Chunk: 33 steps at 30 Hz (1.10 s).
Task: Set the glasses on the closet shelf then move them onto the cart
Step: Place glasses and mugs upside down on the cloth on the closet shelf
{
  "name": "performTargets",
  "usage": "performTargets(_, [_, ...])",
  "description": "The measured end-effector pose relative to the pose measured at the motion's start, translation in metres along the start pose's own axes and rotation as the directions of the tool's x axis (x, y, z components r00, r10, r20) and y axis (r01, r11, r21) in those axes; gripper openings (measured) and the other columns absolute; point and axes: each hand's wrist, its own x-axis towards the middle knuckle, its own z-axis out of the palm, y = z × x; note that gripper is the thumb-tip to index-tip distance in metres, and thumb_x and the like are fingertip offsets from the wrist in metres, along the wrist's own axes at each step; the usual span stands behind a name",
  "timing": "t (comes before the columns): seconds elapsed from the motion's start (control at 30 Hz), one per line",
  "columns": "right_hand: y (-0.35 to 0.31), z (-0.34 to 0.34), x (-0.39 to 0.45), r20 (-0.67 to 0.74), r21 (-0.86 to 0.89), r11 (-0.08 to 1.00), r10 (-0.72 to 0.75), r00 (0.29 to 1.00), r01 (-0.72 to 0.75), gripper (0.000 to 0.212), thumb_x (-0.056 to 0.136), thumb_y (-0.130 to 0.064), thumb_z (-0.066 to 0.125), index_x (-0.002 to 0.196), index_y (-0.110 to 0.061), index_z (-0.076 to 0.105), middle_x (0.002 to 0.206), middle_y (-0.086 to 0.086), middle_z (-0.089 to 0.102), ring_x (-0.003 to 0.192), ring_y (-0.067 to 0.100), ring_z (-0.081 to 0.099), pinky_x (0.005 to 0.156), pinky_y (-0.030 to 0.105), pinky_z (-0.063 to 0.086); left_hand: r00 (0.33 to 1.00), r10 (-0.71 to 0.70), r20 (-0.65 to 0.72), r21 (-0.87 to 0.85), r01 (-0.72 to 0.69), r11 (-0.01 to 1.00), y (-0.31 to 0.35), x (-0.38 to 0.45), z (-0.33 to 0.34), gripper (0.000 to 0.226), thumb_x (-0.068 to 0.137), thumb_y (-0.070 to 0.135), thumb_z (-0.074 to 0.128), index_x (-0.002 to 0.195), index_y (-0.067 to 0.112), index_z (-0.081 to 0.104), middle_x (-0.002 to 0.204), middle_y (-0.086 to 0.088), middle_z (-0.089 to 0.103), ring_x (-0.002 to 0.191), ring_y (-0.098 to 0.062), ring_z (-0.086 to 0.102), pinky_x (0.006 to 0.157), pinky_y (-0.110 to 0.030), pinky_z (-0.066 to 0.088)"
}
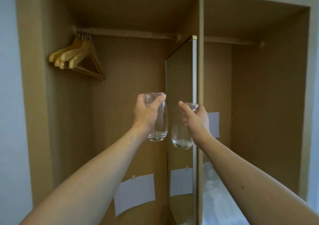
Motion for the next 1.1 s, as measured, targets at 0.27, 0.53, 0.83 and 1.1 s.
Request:
performTargets(0.27, [-0.017, -0.115, 0.018, -0.010, -0.114, 0.993, -0.011, 1.000, 0.009, 0.064, 0.075, -0.068, 0.072, 0.115, -0.021, 0.057, 0.102, 0.005, 0.069, 0.087, 0.022, 0.072, 0.080, 0.045, 0.062, 0.994, -0.013, 0.106, -0.020, 0.015, 1.000, 0.014, -0.043, 0.101, 0.043, 0.075, 0.060, 0.076, 0.103, 0.031, 0.060, 0.099, 0.001, 0.069, 0.080, -0.017, 0.066, 0.068, -0.033, 0.052])
performTargets(0.53, [-0.023, -0.202, 0.028, -0.040, -0.128, 0.991, 0.022, 0.999, -0.027, 0.057, 0.075, -0.065, 0.075, 0.105, -0.019, 0.060, 0.104, 0.010, 0.070, 0.085, 0.028, 0.073, 0.074, 0.045, 0.063, 0.988, -0.081, 0.135, -0.051, 0.089, 0.995, 0.007, -0.076, 0.183, 0.057, 0.061, 0.071, 0.081, 0.101, 0.035, 0.064, 0.097, 0.005, 0.069, 0.085, -0.020, 0.062, 0.079, -0.045, 0.053])
performTargets(0.83, [-0.008, -0.267, 0.038, -0.082, -0.124, 0.988, 0.076, 0.994, -0.086, 0.051, 0.078, -0.062, 0.075, 0.105, -0.021, 0.063, 0.106, -0.001, 0.070, 0.082, 0.012, 0.072, 0.079, 0.038, 0.062, 0.979, -0.104, 0.177, -0.006, 0.107, 0.994, 0.000, -0.101, 0.248, 0.040, 0.079, 0.055, 0.076, 0.105, 0.031, 0.058, 0.104, 0.007, 0.065, 0.097, -0.019, 0.064, 0.085, -0.039, 0.054])
performTargets(1.1, [0.029, -0.291, 0.068, -0.118, -0.169, 0.980, 0.086, 0.989, -0.106, 0.052, 0.076, -0.066, 0.072, 0.104, -0.023, 0.062, 0.105, -0.002, 0.069, 0.092, 0.015, 0.070, 0.078, 0.037, 0.060, 0.970, -0.152, 0.189, 0.054, 0.144, 0.988, -0.035, -0.087, 0.287, 0.059, 0.060, 0.072, 0.073, 0.104, 0.035, 0.057, 0.113, 0.004, 0.066, 0.107, -0.027, 0.066, 0.094, -0.053, 0.055])
